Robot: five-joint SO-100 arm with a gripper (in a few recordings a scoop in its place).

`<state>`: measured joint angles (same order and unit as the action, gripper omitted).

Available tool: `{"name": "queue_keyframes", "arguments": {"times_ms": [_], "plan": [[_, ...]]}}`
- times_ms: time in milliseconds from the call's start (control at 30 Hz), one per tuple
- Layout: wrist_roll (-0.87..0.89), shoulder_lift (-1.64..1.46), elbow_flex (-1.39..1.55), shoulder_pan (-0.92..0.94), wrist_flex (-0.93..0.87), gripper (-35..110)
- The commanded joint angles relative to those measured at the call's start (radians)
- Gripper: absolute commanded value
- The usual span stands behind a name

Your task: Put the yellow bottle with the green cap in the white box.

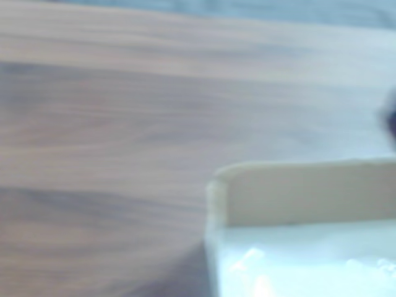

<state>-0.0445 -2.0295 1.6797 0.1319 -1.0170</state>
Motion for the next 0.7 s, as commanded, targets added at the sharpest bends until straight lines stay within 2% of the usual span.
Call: {"name": "queue_keyframes", "arguments": {"times_ms": [0,233,667], "plan": [[-0.017,-0.038,-0.011,0.038,0.015,0],[-0.041,0.014,-0.025,0.086,0.014,0],[-0.055,0.063,-0.012,0.305,0.092,0]]}}
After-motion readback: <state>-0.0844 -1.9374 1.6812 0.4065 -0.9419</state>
